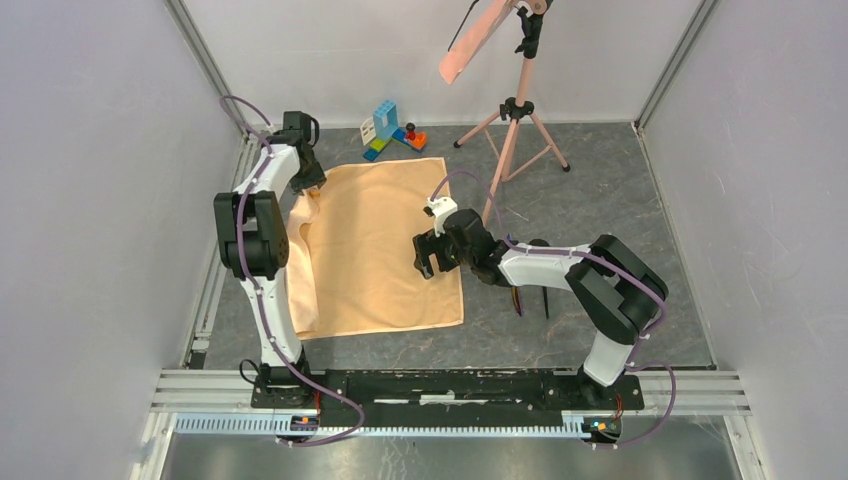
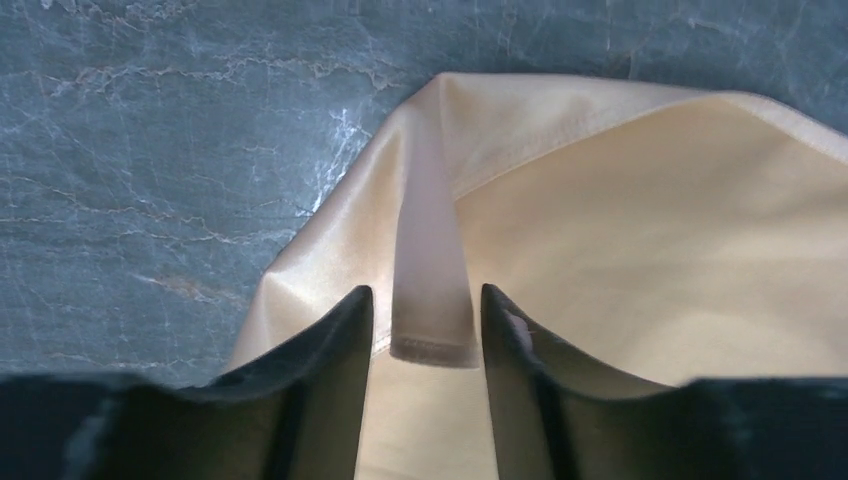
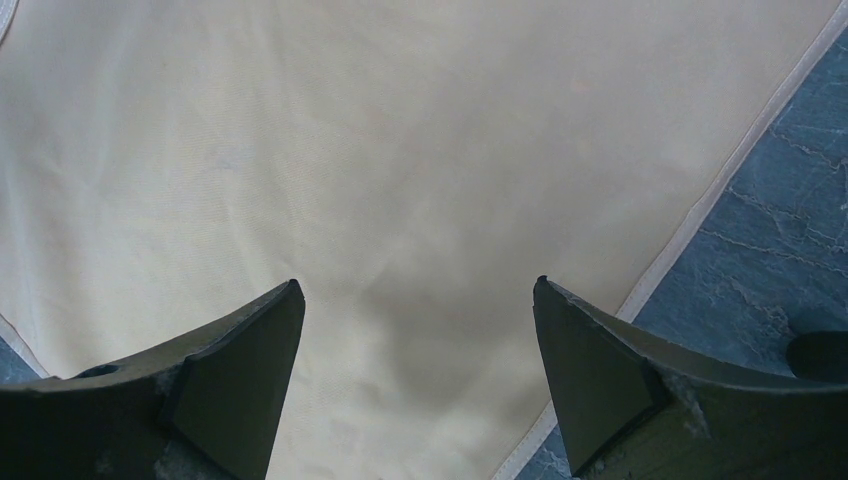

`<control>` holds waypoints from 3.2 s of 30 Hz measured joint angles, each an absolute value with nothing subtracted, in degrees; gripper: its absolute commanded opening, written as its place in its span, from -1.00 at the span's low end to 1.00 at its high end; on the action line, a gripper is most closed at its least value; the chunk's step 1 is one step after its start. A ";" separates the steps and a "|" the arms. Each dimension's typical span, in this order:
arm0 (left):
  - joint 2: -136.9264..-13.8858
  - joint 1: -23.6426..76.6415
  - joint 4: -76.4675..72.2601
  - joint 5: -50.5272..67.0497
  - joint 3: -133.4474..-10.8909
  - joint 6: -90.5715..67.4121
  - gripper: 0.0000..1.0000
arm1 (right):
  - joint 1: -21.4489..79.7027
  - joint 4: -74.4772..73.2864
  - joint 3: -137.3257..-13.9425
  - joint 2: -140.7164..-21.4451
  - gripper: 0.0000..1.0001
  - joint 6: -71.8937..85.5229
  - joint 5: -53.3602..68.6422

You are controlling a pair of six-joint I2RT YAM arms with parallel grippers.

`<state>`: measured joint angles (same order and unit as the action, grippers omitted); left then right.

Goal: Fold the napkin into a case and place the utensils inside
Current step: Smooth out the napkin at the center of the board.

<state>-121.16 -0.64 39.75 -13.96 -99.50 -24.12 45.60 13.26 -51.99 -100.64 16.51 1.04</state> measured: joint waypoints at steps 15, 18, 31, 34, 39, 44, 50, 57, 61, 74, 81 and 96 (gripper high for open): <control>-129.82 -4.95 43.13 -29.28 -120.68 -18.17 0.26 | 45.56 14.33 -48.73 -100.47 0.78 18.20 1.08; -132.51 -7.66 43.86 -32.88 -127.26 -16.80 0.87 | 45.56 14.20 -48.71 -100.33 0.78 18.24 1.04; -108.77 -2.44 47.05 -20.80 -96.62 -21.21 1.00 | 45.56 13.15 -48.25 -98.04 0.77 19.20 0.25; -100.97 -1.04 46.11 -16.08 -85.14 -25.02 1.00 | 45.56 13.19 -48.18 -97.97 0.77 19.51 1.30; -96.18 -1.89 42.81 -10.22 -70.61 -29.87 1.00 | 45.56 13.21 -48.18 -98.00 0.78 19.73 3.05; -97.47 -2.15 38.11 -2.52 -63.00 -32.21 0.97 | 45.58 13.23 -48.18 -98.00 0.78 19.70 4.21; -97.06 -2.20 33.71 -1.23 -58.85 -34.83 1.00 | 45.58 13.26 -48.16 -98.10 0.79 19.68 4.54; -92.25 -8.69 32.91 -3.42 -53.41 -37.17 1.00 | 45.56 13.26 -48.16 -98.67 0.78 19.68 4.29; -85.84 -14.24 36.75 -9.10 -49.84 -37.89 1.00 | 45.56 12.73 -48.21 -100.09 0.79 19.70 3.29; -62.70 -13.28 40.38 -20.40 -49.41 -35.46 1.00 | 46.65 6.52 -52.42 -101.49 0.66 19.03 0.54; -69.06 3.79 39.27 -12.93 -49.17 -34.30 1.00 | 50.39 6.68 -56.40 -102.08 0.16 19.77 3.84; -69.36 5.50 39.33 -6.92 -48.25 -34.24 1.00 | 47.94 12.95 -60.55 -111.13 0.14 22.98 3.42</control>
